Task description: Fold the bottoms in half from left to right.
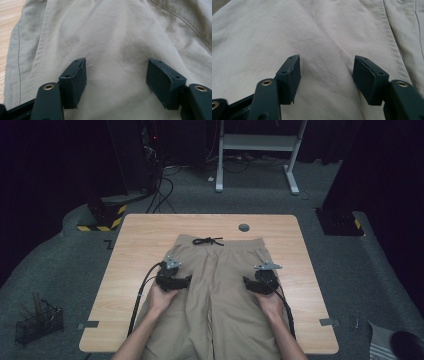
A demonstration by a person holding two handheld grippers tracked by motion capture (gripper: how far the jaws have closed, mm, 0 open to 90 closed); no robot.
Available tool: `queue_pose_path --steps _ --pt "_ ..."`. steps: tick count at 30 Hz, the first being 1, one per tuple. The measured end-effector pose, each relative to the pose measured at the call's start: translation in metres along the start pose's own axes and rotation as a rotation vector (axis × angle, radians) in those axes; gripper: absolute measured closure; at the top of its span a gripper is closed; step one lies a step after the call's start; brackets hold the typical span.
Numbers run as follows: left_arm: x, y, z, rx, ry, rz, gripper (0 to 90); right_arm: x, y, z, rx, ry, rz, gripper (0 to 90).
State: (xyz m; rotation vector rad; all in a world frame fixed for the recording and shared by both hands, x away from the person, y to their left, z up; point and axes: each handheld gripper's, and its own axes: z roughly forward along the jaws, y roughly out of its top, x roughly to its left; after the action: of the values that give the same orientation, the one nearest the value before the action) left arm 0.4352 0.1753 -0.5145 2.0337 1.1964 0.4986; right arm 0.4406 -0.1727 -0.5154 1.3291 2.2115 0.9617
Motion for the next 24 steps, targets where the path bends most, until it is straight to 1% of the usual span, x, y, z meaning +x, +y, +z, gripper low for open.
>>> queue_pose_path --steps 3,5,8,11,12,16,17,21,22,24 --pt "0.0 -0.001 0.002 0.008 0.009 0.011 32.9 0.0 0.0 0.001 0.004 0.0 -0.008 39.1" --pt "-0.001 -0.002 0.003 0.016 0.011 0.015 32.9 0.001 -0.002 0.003 0.016 0.0 -0.005 38.9" --pt "0.0 -0.003 0.005 0.019 0.014 0.022 33.2 0.003 -0.004 0.004 0.012 -0.014 -0.032 38.8" --pt "-0.001 -0.005 0.006 0.018 0.014 0.023 33.8 0.003 -0.004 0.004 0.006 -0.013 -0.03 38.7" --pt "-0.002 -0.006 0.005 0.018 0.023 0.034 33.8 0.003 -0.006 0.003 0.0 -0.014 -0.033 38.6" --pt "-0.002 -0.008 0.004 0.011 0.023 0.033 33.8 0.003 -0.007 0.003 -0.005 -0.012 -0.033 38.6" --pt "-0.003 -0.01 0.003 0.003 0.023 0.032 33.7 0.003 -0.008 0.002 -0.011 -0.012 -0.035 38.6" --pt "-0.003 -0.012 0.001 -0.003 0.021 0.034 33.7 0.005 -0.01 0.0 -0.01 -0.011 -0.034 38.5" --pt "-0.004 -0.015 0.0 -0.017 0.021 0.031 33.7 0.005 -0.011 -0.001 -0.01 -0.01 -0.038 38.6" --pt "-0.005 -0.017 -0.001 -0.023 0.02 0.031 33.7 0.007 -0.013 -0.002 -0.009 -0.011 -0.034 38.6"
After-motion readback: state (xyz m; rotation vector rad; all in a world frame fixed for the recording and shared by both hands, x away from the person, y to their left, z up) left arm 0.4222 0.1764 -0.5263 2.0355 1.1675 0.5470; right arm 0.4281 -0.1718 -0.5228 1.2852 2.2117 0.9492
